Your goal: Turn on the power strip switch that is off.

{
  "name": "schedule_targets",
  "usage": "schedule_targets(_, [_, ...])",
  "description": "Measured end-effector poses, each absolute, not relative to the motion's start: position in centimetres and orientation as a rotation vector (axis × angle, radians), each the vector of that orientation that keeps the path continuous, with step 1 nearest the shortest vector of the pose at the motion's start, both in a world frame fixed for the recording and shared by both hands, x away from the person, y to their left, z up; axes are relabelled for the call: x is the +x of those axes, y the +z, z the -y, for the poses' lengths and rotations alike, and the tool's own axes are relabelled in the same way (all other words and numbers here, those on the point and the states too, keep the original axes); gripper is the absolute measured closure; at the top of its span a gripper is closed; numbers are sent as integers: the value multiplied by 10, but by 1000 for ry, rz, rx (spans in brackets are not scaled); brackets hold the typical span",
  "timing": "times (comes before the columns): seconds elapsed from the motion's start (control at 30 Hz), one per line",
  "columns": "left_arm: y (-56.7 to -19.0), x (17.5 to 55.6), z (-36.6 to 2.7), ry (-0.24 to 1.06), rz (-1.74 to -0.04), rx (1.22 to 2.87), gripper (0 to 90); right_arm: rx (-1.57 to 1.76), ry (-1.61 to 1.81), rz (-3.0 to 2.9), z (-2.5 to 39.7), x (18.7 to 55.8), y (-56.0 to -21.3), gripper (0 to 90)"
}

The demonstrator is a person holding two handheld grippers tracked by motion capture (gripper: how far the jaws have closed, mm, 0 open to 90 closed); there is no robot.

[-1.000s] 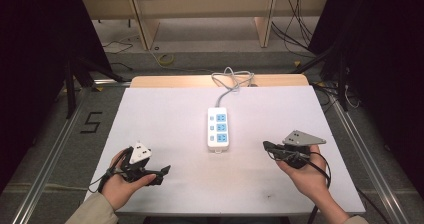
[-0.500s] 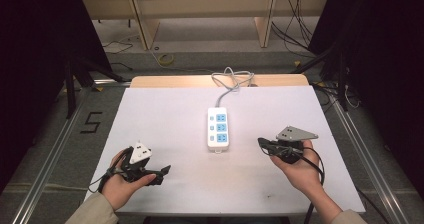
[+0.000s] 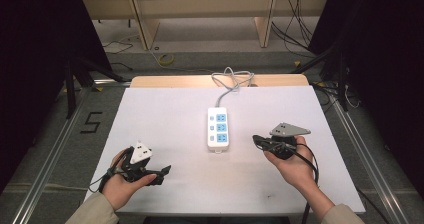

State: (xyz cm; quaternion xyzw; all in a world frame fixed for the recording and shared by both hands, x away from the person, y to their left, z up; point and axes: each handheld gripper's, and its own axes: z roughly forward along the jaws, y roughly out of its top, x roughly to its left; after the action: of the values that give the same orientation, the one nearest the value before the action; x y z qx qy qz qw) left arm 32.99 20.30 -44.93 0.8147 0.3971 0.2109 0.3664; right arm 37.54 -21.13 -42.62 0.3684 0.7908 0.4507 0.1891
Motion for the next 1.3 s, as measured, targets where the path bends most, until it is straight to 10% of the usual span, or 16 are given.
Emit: schedule_targets(1.3, [-450, 330, -201, 539, -1011, 2096, 126, 989, 1227, -2271, 174, 402, -426, 900])
